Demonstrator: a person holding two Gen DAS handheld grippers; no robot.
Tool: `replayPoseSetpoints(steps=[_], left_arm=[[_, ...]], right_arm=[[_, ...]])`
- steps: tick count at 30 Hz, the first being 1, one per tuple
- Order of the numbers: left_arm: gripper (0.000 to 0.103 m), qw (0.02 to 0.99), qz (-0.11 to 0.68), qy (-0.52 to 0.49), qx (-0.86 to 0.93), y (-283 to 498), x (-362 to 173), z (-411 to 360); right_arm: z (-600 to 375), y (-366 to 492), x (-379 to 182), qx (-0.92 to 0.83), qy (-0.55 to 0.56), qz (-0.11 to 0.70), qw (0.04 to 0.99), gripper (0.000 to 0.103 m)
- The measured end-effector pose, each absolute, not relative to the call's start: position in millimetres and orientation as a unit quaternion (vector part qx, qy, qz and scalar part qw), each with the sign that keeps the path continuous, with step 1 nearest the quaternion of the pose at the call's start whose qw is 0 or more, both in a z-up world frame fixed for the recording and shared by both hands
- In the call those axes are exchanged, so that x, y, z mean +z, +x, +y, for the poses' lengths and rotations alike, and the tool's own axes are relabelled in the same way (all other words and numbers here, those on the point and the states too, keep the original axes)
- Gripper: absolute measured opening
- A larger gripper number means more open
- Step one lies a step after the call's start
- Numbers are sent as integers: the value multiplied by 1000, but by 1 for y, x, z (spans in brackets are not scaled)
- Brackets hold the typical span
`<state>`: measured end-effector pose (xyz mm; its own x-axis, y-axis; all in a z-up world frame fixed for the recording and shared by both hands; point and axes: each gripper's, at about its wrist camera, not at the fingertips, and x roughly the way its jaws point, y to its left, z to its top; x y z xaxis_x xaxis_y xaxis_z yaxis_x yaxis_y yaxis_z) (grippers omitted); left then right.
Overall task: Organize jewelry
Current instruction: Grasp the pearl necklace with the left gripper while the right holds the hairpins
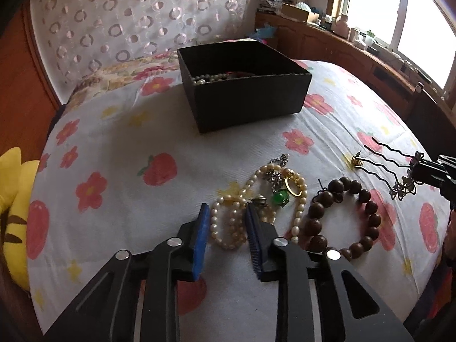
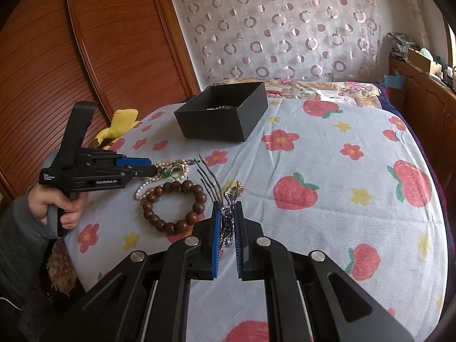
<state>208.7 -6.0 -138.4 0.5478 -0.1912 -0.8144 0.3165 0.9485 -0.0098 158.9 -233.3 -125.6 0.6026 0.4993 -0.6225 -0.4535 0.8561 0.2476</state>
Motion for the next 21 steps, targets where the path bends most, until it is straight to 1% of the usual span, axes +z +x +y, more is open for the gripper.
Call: replayPoseSetpoints(steps=[9,10,11,12,16,21], left_arm=[[22,873,456,88,-150,211,-139,-7],[18,872,456,89,-156,210,-139,-7],[12,870,456,89,-165,210,-139,-8],[7,869,455,93,-170,209,-139,-9],[7,872,447,92,-178,202,-135,-11],[7,892,405,76,-185,188,-102,-11]], right_arm=[[-233,159,-128,267,32,358,894,10],[-233,159,-128,267,32,358,894,11],[-233,158,-128,267,31,358,894,10],[-232,158,-128,267,31,359,894,11],[-232,159,-128,267,32,358,894,11],[-232,158,-128,267,31,358,894,11]])
